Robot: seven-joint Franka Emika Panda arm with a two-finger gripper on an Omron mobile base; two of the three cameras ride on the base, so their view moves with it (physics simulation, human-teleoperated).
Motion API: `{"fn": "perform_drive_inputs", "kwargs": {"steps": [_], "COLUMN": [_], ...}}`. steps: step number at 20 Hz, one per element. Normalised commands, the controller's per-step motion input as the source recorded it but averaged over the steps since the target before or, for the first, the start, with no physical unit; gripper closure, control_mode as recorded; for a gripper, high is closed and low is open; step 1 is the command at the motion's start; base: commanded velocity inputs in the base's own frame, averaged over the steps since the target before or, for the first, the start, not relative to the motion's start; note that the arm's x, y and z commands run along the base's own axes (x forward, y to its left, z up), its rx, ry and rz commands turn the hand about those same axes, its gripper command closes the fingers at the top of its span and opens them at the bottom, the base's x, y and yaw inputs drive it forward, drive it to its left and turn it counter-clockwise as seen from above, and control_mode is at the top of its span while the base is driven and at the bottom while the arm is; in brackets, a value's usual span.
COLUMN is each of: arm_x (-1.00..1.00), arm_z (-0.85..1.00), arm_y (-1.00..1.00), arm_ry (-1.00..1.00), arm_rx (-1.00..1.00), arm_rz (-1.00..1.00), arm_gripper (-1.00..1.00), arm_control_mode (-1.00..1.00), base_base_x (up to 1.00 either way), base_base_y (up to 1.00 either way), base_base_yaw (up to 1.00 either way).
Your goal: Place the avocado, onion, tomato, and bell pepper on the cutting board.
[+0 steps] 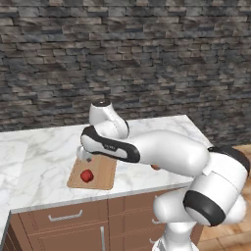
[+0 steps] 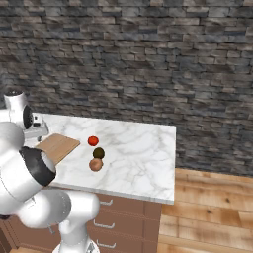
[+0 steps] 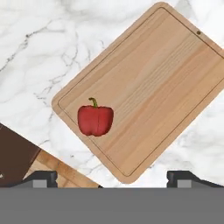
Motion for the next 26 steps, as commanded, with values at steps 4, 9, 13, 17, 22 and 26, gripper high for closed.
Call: {"fn": "perform_drive_inputs", "kwargs": {"steps": [4,9,13,17,22,26], "arm_x": [-0.35,-0.46,-0.44,-0.36,-0.43,-0.31], "arm_z": [0.57,0.5,0.42,0.21,0.29,0.32], "arm_y": [-0.63,-0.67,-0.69,-0.62,-0.63,-0.66], "arm_ry": [0.0,-0.01,-0.02,-0.15,-0.13,-0.13], "arm_rx": [0.0,0.0,0.0,-0.03,-0.01,-0.01], "arm_rz": [-0.14,-0.14,-0.12,-0.02,0.0,-0.01], "arm_gripper": [-1.0,-1.0,-1.0,-1.0,-1.0,-1.0], "arm_control_mode": [-1.0,-1.0,-1.0,-1.0,-1.0,-1.0], "base_base_x": [0.0,0.0,0.0,0.0,0.0,0.0], "base_base_y": [0.0,0.0,0.0,0.0,0.0,0.0], "base_base_yaw": [0.0,0.0,0.0,0.0,0.0,0.0]}}
